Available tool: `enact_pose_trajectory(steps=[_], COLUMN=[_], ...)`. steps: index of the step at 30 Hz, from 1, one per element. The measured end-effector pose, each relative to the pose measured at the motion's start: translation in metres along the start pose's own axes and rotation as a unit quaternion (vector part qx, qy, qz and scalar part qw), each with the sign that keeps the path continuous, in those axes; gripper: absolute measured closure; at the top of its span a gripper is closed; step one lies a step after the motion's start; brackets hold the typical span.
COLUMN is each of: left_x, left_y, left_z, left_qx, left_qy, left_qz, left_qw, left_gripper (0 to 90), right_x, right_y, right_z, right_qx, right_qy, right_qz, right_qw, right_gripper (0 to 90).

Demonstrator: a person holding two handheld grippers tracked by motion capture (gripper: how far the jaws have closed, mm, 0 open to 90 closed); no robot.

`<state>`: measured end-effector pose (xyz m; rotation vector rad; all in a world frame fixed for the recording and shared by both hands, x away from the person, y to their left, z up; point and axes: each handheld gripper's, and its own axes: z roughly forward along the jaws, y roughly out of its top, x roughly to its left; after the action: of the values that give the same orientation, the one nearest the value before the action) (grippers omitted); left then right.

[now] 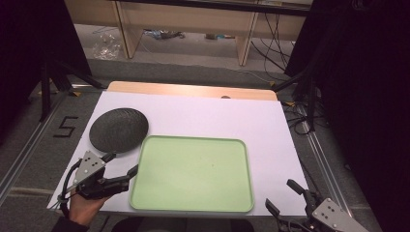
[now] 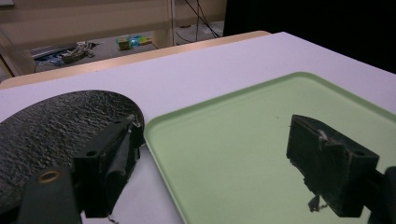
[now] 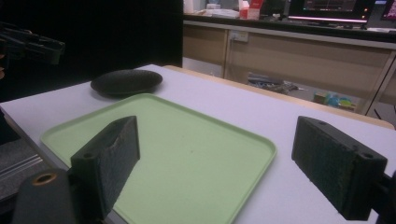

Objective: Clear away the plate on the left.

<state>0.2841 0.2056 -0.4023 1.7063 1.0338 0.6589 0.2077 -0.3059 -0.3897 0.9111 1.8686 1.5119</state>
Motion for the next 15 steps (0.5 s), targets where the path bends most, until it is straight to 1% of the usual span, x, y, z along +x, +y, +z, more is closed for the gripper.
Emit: enact_pose_trajectory(steps=[3,4,7,9,12,15], left_x=[0.002,0.003,0.006,0.007,0.011,0.013], left_y=[0.001,0.001,0.001,0.001,0.002,0.002], left_z=[0.002,0.003,0.004,0.005,0.008,0.010], left_qx=[0.005,0.008,0.007,0.006,0.010,0.013], left_qy=[-0.003,-0.002,0.001,0.003,0.005,0.007], left_qz=[-0.002,-0.001,-0.006,-0.005,-0.012,-0.008], left_qw=[1.0000,1.0000,1.0000,1.0000,0.9999,0.9999], left_gripper=[16.2,16.3,16.3,16.3,16.3,16.3], right_x=[0.000,0.000,0.001,0.001,0.001,0.001], right_y=[0.000,0.000,0.000,0.000,0.000,0.000], right_z=[0.000,-0.001,0.001,0.001,0.000,0.000], right_qx=[0.001,0.006,0.003,0.003,0.010,0.012], right_qy=[-0.002,-0.012,-0.005,-0.004,-0.007,-0.006], right_qz=[0.001,-0.004,-0.001,-0.001,-0.003,-0.004], right_qw=[1.0000,0.9999,1.0000,1.0000,0.9999,0.9999], right_gripper=[16.0,16.0,16.0,16.0,16.0,16.0])
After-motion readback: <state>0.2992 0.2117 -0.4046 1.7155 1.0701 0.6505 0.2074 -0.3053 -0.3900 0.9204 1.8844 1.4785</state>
